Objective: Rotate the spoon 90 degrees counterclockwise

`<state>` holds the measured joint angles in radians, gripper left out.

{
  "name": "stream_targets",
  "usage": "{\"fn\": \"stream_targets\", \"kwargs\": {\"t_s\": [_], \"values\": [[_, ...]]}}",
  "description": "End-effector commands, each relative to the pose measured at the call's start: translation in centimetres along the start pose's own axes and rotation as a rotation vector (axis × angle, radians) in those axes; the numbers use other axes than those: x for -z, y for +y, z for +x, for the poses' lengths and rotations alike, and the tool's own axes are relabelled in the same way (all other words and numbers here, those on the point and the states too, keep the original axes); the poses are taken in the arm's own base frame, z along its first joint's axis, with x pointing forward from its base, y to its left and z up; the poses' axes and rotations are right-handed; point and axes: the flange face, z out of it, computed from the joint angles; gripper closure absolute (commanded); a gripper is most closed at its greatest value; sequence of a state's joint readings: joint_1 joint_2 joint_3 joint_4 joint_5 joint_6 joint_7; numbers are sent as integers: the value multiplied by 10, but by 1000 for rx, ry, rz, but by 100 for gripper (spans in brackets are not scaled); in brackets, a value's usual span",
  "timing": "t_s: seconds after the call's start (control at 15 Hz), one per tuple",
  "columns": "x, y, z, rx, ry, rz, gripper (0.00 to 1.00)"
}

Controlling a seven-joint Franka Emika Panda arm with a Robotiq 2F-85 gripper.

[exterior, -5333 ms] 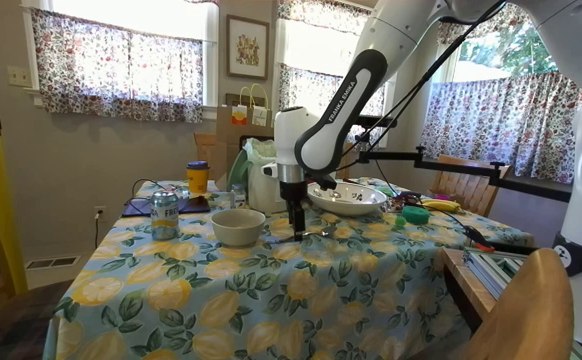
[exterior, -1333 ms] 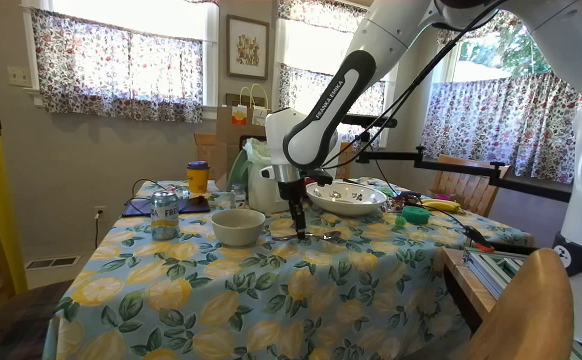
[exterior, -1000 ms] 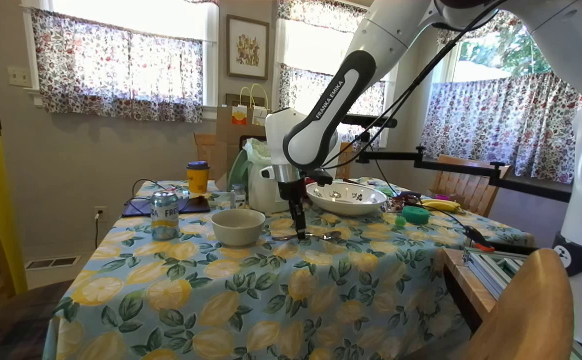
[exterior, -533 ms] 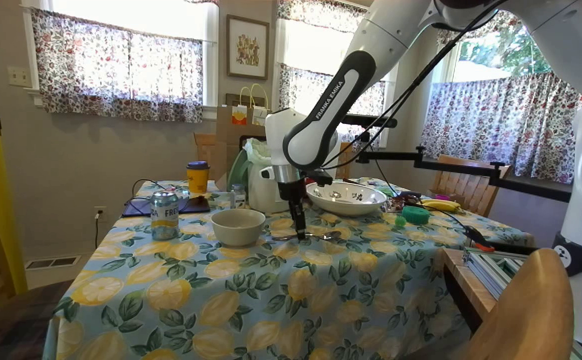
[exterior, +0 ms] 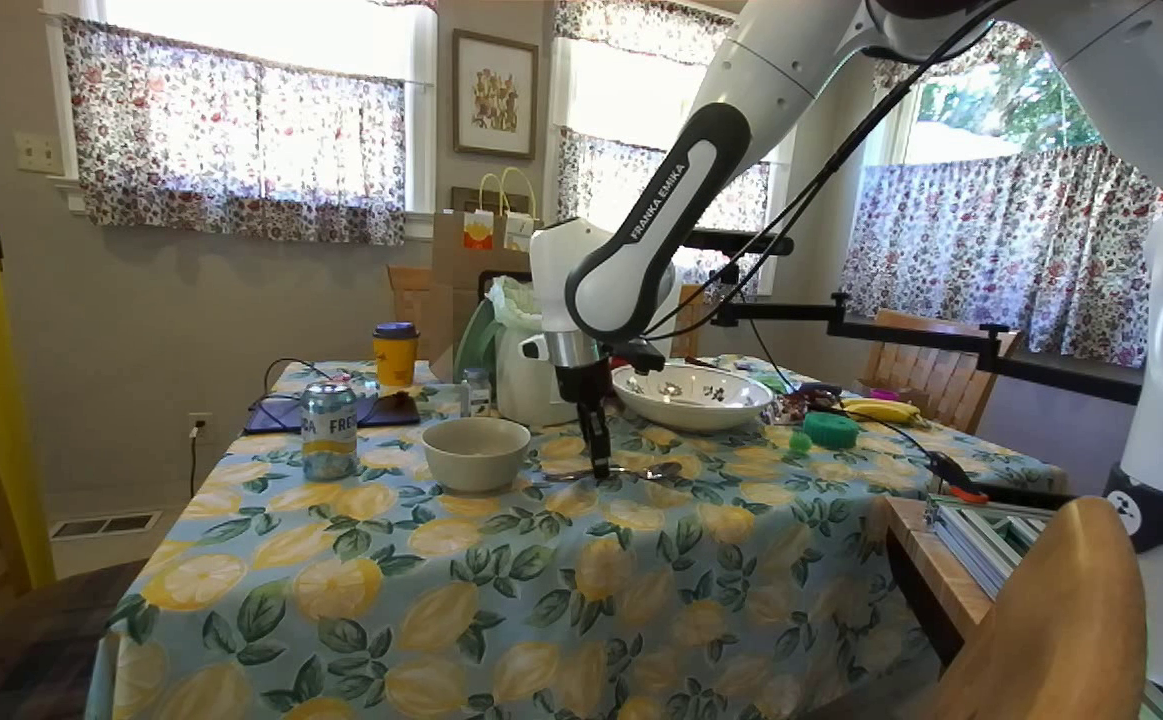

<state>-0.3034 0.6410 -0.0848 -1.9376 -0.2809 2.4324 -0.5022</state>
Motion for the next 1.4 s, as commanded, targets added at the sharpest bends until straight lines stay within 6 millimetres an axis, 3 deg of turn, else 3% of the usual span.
{"fn": "stream_targets", "kwargs": {"t_s": [0.0,0.2,0.27,0.33,0.6,0.8,1.07,1.33], "values": [[-2,2,4,8,-3,14,72],[-3,2,5,8,-5,15,98],[-3,2,5,8,-5,14,100],[-3,2,5,7,-4,15,96],[4,-1,4,30,16,4,96],[18,-12,6,148,41,-13,96],[22,-25,12,353,32,27,96],[25,-18,13,362,49,28,96]]}}
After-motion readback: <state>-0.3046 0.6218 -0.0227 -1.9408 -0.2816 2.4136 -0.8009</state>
